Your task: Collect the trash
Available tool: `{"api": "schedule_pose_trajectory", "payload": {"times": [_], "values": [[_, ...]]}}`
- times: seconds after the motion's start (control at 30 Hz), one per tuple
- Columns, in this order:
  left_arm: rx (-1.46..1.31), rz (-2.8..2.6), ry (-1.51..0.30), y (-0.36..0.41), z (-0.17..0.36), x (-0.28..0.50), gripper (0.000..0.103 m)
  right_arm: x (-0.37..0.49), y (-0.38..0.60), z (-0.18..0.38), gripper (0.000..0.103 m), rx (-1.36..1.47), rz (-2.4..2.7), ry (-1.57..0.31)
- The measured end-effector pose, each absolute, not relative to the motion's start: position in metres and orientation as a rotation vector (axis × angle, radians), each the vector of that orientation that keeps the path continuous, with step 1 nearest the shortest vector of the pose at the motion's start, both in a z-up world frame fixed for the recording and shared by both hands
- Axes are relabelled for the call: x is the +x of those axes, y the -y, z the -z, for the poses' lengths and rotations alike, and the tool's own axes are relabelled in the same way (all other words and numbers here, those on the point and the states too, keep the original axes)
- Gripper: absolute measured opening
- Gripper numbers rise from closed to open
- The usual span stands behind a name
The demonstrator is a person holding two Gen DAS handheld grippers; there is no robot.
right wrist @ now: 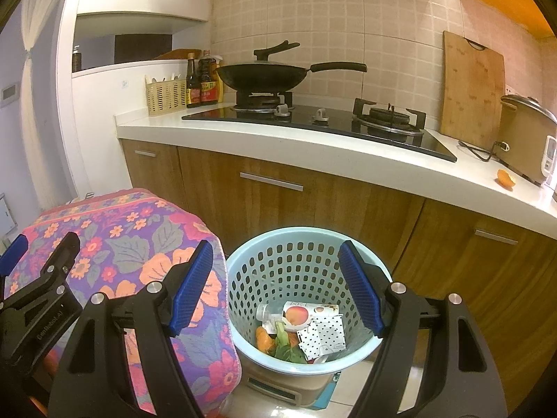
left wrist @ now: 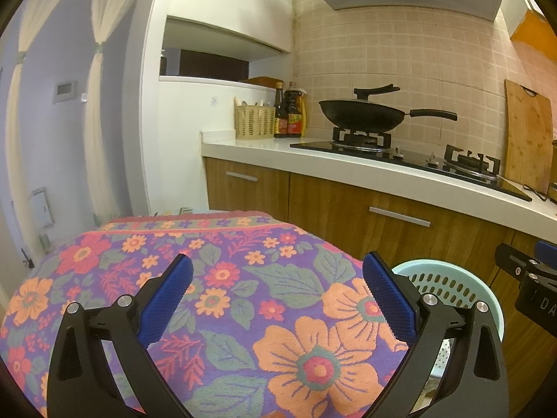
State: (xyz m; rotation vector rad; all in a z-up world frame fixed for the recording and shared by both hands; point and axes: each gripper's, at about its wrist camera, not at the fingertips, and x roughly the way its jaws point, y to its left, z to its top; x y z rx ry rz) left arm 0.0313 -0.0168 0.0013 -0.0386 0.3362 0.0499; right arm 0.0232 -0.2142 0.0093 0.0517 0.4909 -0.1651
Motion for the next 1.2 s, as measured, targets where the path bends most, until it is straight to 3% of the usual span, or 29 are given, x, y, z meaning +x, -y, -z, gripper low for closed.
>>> {"api": "schedule_pose_trajectory", "payload": {"times": [1.2], "values": [[-0.021, -0.058, -0.318, 0.016, -0.006, 0.03, 0.096, 0.005, 0.23, -0.026, 0.071, 0.08, 0.206, -0.447]]}}
